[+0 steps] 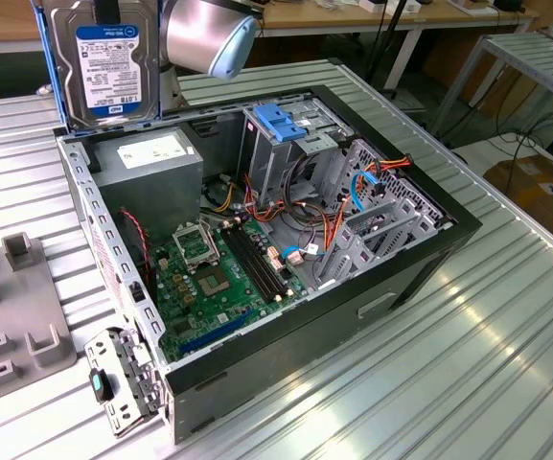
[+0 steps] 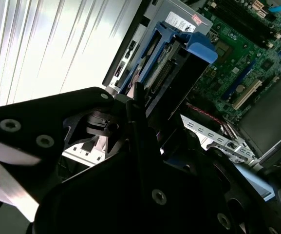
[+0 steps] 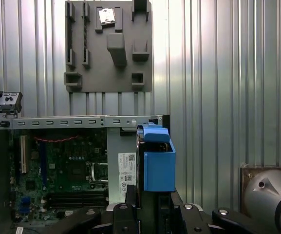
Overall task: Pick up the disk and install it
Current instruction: 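Pick up the disk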
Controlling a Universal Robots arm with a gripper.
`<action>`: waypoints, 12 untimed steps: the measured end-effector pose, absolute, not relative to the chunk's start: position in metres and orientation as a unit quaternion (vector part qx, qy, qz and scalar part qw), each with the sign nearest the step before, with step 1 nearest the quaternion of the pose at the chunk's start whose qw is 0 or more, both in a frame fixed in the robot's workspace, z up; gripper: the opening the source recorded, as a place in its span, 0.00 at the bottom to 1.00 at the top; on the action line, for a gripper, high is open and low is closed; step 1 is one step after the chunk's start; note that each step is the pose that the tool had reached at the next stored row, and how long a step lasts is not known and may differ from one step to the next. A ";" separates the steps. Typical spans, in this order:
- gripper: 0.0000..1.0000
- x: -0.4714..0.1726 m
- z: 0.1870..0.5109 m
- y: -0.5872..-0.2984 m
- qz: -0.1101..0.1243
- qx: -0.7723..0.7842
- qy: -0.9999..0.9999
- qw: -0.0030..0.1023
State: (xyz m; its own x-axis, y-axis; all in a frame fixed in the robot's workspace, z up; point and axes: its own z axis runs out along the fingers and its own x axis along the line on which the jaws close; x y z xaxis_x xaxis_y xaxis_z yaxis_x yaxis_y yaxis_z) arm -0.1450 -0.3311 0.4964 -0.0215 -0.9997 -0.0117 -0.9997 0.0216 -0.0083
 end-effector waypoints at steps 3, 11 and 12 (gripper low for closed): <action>0.35 -0.141 0.496 -0.331 0.001 -0.699 0.715 0.007; 0.35 -0.129 0.496 -0.331 0.001 -0.699 0.715 0.007; 0.35 -0.127 0.496 -0.331 0.001 -0.699 0.715 0.007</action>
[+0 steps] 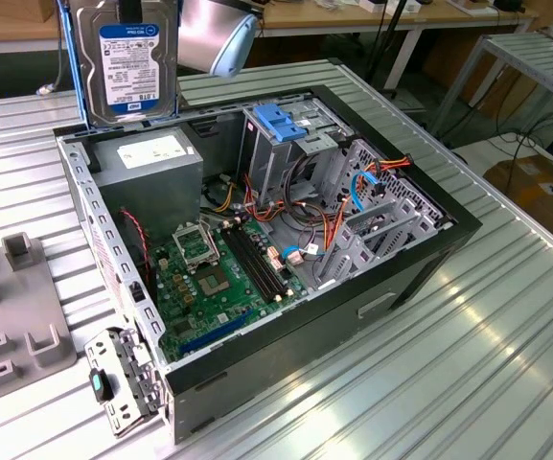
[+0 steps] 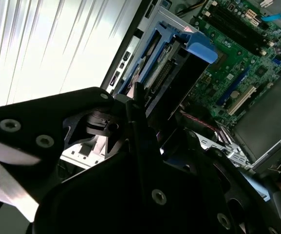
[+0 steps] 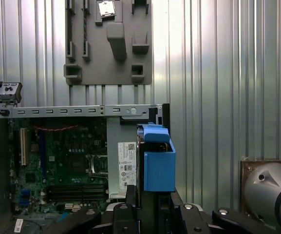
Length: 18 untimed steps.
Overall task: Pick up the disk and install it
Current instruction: 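Pick up the disk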
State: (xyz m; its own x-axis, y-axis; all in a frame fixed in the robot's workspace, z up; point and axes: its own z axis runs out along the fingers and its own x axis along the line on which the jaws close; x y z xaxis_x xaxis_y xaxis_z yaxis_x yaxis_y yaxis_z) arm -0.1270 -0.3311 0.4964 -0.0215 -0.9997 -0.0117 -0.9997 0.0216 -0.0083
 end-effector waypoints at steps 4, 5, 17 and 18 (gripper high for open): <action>0.35 -0.118 0.496 -0.331 0.001 -0.699 0.715 0.007; 0.35 -0.117 0.496 -0.331 0.001 -0.699 0.715 0.007; 0.35 -0.103 0.496 -0.331 0.001 -0.699 0.715 0.007; 0.35 -0.103 0.496 -0.331 0.001 -0.699 0.715 0.007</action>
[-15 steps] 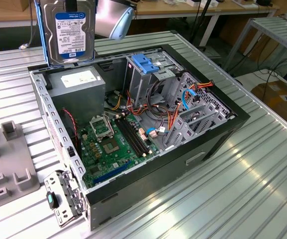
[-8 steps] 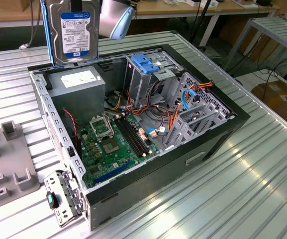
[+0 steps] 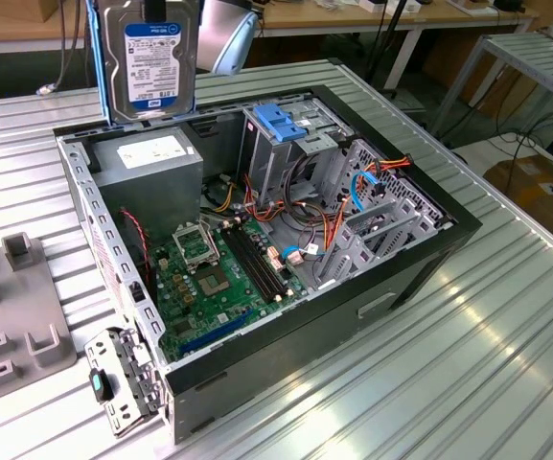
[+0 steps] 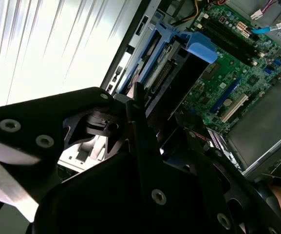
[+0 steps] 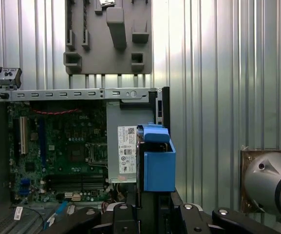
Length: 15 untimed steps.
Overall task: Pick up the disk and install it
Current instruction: 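Pick up the disk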
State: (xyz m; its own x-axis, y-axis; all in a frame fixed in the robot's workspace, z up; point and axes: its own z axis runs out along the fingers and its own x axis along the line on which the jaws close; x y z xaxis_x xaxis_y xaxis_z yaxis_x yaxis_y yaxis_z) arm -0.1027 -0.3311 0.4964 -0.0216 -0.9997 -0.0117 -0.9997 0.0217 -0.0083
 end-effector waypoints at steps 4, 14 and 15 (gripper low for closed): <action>0.35 -0.102 0.496 -0.331 0.001 -0.699 0.715 0.007; 0.35 -0.097 0.496 -0.331 0.001 -0.699 0.715 0.007; 0.35 -0.096 0.496 -0.331 0.001 -0.699 0.715 0.007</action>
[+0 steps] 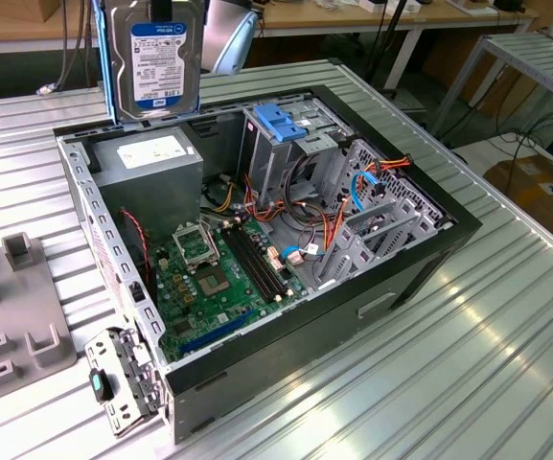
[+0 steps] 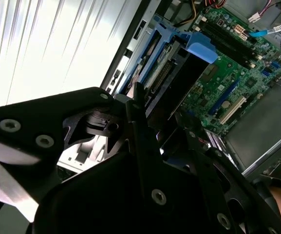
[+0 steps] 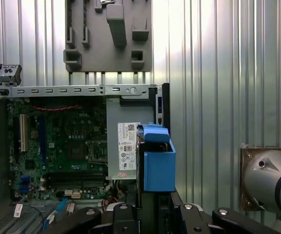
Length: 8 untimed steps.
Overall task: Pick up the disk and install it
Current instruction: 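Pick up the disk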
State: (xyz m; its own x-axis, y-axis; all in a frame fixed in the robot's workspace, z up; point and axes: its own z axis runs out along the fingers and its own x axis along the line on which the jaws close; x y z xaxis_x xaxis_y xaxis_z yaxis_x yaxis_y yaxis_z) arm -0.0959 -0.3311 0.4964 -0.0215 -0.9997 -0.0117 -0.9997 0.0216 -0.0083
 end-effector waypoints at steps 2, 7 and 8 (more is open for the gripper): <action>0.35 -0.095 0.496 -0.331 0.001 -0.699 0.715 0.007; 0.35 -0.087 0.496 -0.331 0.001 -0.699 0.715 0.007; 0.35 -0.086 0.496 -0.331 0.001 -0.699 0.715 0.007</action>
